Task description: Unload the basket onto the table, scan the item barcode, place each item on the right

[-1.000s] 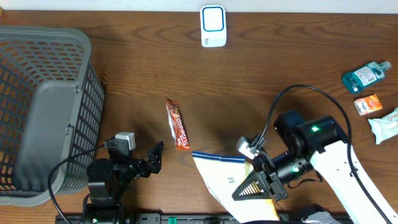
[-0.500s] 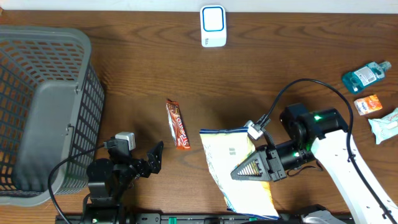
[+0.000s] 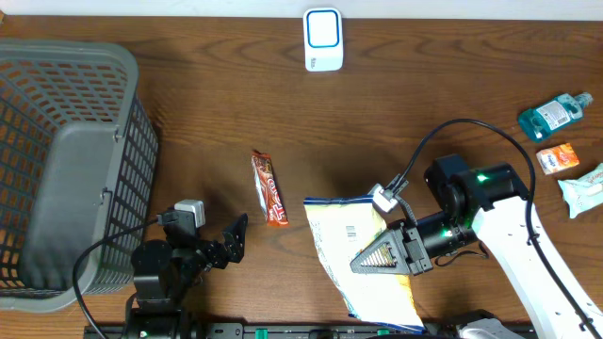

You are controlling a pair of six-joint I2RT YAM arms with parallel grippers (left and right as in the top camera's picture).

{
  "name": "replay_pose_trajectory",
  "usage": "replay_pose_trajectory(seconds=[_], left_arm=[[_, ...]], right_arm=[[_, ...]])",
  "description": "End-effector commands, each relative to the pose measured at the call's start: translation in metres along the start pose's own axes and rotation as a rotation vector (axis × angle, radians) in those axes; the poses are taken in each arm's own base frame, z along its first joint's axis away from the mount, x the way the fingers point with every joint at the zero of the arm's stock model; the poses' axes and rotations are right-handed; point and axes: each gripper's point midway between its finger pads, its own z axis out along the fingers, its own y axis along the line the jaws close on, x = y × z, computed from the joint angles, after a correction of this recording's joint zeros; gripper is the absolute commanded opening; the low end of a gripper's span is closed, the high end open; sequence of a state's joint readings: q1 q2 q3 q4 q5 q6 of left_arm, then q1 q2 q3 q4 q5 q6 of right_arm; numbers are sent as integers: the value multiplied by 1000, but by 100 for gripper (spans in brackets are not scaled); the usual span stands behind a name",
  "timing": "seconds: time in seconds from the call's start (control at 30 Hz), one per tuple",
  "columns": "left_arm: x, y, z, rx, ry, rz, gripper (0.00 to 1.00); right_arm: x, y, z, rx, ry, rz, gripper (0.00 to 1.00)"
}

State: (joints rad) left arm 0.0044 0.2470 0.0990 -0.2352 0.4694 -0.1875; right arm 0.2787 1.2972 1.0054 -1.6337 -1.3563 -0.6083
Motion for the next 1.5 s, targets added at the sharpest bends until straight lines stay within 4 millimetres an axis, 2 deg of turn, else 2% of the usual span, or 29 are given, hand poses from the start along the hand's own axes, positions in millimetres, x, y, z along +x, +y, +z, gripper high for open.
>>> replay_pose_trajectory(seconds=[0.0, 0.17, 0.37, 0.57, 0.67, 0.9, 1.03, 1.17, 1.2, 1.27, 1.33, 1.4, 1.47], left_arm=[[12, 1, 2, 4, 37, -23, 98], [12, 1, 2, 4, 37, -23, 99], [12, 1, 2, 4, 37, -23, 98], [12, 1, 2, 4, 37, -23, 99], [12, 1, 2, 4, 37, -23, 98], [12, 1, 2, 4, 37, -23, 98], [12, 1, 2, 4, 37, -23, 99], [12, 1, 2, 4, 37, -23, 99], [12, 1, 2, 4, 37, -23, 98], [12, 1, 2, 4, 37, -23, 98], [12, 1, 2, 4, 37, -23, 99], [12, 1, 2, 4, 37, -23, 98], [12, 1, 2, 4, 37, -23, 98]], right_arm=[[-4, 0, -2, -3, -19, -17, 1], [-7, -17, -2, 72, 1, -69, 2], [-17, -65, -12, 328, 5, 108, 2], [-27, -122, -43, 688, -104, 352, 1], [-30, -135, -54, 782, -139, 370, 1], [-23, -134, -58, 892, -118, 307, 1], [-24, -122, -69, 1001, -166, 201, 1], [-54, -113, -89, 1167, -299, -8, 1], [-69, -106, -88, 1184, -341, -89, 1], [-80, -98, -74, 1156, -327, -191, 1], [-81, -100, -71, 1204, -305, -229, 1], [-85, -110, -84, 1373, -305, -258, 1], [-92, -115, -88, 1454, -310, -279, 1]])
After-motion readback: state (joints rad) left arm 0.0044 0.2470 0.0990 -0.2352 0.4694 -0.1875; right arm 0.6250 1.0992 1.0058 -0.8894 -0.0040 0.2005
